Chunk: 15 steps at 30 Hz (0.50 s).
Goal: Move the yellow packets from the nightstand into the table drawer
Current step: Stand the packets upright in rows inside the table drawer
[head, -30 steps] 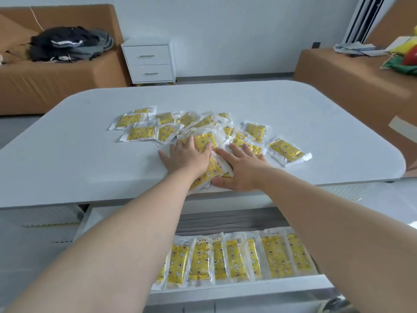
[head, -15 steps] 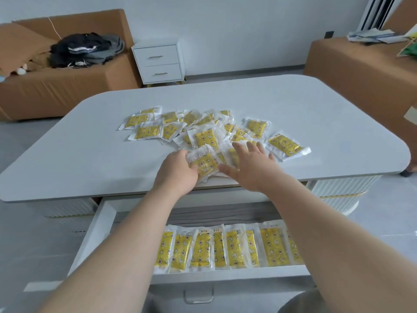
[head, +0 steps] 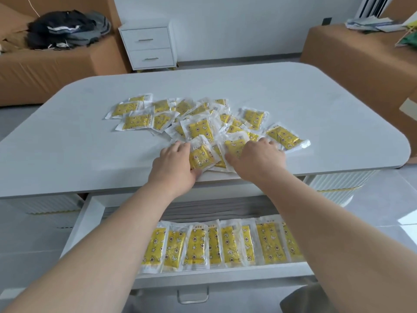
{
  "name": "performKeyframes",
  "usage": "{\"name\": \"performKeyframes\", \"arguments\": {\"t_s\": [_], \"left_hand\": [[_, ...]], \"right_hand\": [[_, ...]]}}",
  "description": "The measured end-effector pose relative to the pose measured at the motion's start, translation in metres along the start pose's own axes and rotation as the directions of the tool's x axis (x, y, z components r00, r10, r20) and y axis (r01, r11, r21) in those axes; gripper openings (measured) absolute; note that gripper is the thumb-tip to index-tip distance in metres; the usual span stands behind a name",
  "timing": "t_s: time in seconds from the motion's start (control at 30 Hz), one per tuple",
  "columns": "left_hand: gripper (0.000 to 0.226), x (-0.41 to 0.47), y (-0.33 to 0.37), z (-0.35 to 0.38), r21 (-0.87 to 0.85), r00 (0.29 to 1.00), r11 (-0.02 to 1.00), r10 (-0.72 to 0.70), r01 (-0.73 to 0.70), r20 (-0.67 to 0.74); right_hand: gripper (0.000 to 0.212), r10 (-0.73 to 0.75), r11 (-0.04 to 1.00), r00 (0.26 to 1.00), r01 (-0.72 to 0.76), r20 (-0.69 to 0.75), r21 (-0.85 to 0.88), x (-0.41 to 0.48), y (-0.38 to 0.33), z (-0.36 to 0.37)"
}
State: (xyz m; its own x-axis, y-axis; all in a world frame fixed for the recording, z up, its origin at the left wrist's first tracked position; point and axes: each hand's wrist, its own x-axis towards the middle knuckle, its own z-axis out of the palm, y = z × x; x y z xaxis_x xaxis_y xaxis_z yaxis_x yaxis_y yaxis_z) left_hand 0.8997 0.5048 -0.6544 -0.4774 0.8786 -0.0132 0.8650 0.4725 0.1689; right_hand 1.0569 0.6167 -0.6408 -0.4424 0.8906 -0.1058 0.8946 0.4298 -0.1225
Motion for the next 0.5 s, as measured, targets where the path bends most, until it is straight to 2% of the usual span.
{"name": "performKeyframes", "arguments": {"t_s": [0.13, 0.3, 0.37, 0.5], "left_hand": [[0.091, 0.003, -0.003, -0.002, -0.019, 0.998, 0.999, -0.049, 0.048, -0.04], [0.095, 0.004, -0.002, -0.003, -0.024, 0.99, 0.998, -0.061, 0.058, -0.126], [0.098, 0.004, -0.002, -0.003, -0.017, 0.985, 0.998, -0.063, 0.061, -0.161], [0.088, 0.001, -0.002, -0.003, -0.066, 0.982, 0.996, -0.067, 0.056, -0.176]], "right_hand": [[0.065, 0.009, 0.997, 1.0, -0.012, 0.027, 0.082, 0.004, -0.002, 0.002], [0.082, 0.087, 0.963, 0.996, -0.092, 0.031, 0.254, 0.011, -0.001, 0.003], [0.079, 0.104, 0.939, 0.994, -0.103, 0.014, 0.329, 0.01, 0.0, 0.002], [0.074, 0.102, 0.884, 0.994, -0.077, -0.029, 0.46, 0.008, 0.005, -0.002]]}}
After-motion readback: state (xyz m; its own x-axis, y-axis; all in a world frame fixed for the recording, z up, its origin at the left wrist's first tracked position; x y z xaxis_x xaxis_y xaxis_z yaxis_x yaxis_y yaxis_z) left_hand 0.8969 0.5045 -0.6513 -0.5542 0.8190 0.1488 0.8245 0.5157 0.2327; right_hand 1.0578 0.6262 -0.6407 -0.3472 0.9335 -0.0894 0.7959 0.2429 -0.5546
